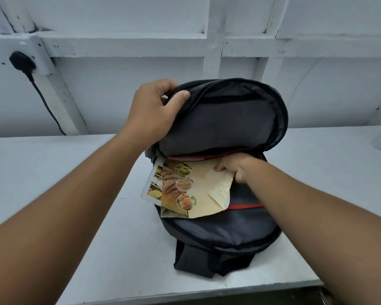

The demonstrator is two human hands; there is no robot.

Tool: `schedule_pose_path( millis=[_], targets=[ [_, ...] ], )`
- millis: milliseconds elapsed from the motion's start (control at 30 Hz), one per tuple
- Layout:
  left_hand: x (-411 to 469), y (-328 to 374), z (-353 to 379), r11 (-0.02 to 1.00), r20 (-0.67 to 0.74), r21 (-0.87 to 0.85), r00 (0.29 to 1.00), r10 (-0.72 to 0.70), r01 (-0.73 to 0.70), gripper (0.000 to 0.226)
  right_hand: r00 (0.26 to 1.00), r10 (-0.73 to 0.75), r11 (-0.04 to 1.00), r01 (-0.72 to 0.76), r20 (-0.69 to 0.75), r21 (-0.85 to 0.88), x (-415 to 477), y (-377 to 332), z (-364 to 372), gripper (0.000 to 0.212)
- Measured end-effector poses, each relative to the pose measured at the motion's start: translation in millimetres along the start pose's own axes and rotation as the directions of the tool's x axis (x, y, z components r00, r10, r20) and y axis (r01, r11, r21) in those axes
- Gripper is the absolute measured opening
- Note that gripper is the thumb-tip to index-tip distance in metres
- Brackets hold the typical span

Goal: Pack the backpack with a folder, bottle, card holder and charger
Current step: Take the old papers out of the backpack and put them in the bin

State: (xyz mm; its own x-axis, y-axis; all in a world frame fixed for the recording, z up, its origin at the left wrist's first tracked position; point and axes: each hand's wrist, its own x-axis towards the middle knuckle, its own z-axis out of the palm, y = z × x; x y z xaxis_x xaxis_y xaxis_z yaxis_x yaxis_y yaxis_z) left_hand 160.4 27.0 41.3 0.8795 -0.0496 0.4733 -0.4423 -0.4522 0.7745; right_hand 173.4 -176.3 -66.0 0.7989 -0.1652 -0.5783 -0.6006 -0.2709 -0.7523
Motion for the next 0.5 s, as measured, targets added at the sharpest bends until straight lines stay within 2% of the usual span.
schedule_pose_path(
  millis=[67, 133, 200, 333, 500],
  targets=[
    [1, 0, 0, 1.0, 0.002, 0.0, 1.0, 0.001, -0.001, 0.018, 0.994, 0.083, 0.992, -0.089, 0.073, 0.09, -4, 10, -11, 0.013],
    [2, -1, 0, 1.0, 0.003, 0.0, 1.0, 0.009, -0.009, 0.019, 0.981, 0.108, 0.97, -0.139, 0.161, 0.199, -11, 21, -22, 0.011],
    [2, -4, 0, 1.0, 0.006, -0.005, 1.0, 0.018, -0.018, 0.021, 0.976, 0.096, 0.963, -0.14, 0.196, 0.228, -21, 31, -30, 0.012],
    [0, -6, 3, 1.0, -0.007, -0.004, 1.0, 0.022, -0.022, 0.022, 0.973, 0.103, 0.962, -0.15, 0.206, 0.23, -46, 50, -45, 0.01],
    [-13, -3, 12, 0.994, -0.099, 0.081, 0.992, 0.076, -0.068, 0.02, 0.977, 0.081, 0.954, -0.134, 0.196, 0.27, -82, 77, -65, 0.017]
  ],
)
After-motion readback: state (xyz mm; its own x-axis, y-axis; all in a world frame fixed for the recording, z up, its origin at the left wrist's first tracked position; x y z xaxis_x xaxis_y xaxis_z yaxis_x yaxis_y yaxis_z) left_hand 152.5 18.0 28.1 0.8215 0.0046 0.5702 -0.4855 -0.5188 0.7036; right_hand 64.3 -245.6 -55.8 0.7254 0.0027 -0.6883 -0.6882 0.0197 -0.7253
